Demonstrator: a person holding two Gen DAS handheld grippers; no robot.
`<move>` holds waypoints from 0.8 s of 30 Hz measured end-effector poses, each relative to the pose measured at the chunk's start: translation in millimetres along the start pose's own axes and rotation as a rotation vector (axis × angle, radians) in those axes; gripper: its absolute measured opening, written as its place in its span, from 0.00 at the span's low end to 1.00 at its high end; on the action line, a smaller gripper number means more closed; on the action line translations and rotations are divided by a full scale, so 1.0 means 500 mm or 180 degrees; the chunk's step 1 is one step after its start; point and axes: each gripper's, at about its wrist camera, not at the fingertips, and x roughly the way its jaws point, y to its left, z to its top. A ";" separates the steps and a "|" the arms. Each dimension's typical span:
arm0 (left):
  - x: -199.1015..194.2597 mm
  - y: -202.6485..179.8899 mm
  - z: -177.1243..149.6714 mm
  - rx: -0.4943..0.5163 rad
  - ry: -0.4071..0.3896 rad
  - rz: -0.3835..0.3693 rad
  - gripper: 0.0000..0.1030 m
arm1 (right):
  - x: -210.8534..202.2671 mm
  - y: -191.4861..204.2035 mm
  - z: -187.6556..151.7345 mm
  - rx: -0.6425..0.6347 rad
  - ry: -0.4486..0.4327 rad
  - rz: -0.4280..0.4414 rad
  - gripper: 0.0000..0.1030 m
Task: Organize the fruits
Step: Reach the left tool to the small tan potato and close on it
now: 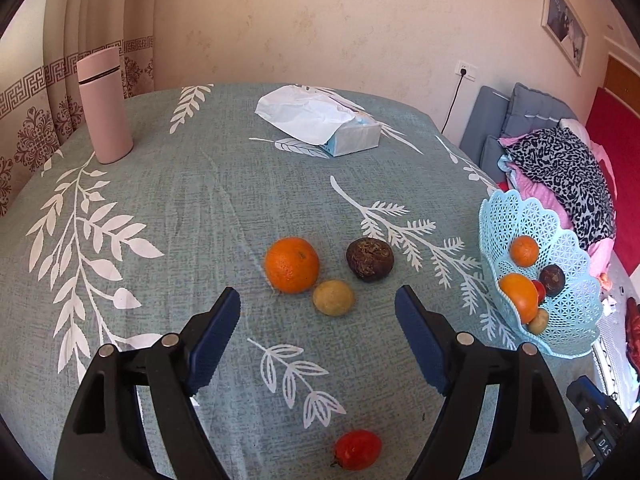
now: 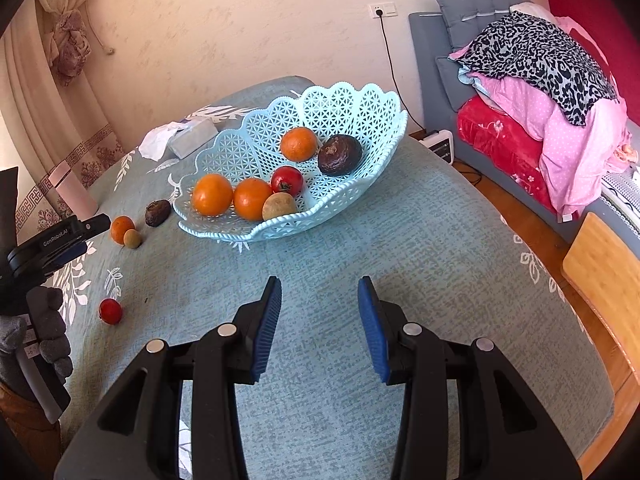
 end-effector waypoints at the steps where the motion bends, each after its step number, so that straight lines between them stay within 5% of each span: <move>1: 0.005 -0.001 0.000 0.0012 0.0020 0.0004 0.77 | 0.001 0.002 0.000 -0.0009 0.0005 -0.0003 0.40; 13: 0.087 -0.014 0.014 0.0090 0.0328 -0.0019 0.59 | 0.004 0.014 -0.001 -0.0076 0.0027 -0.0041 0.40; 24: 0.105 0.001 0.007 -0.0005 0.0404 -0.0153 0.28 | 0.015 0.038 -0.004 -0.0167 0.0062 -0.0089 0.40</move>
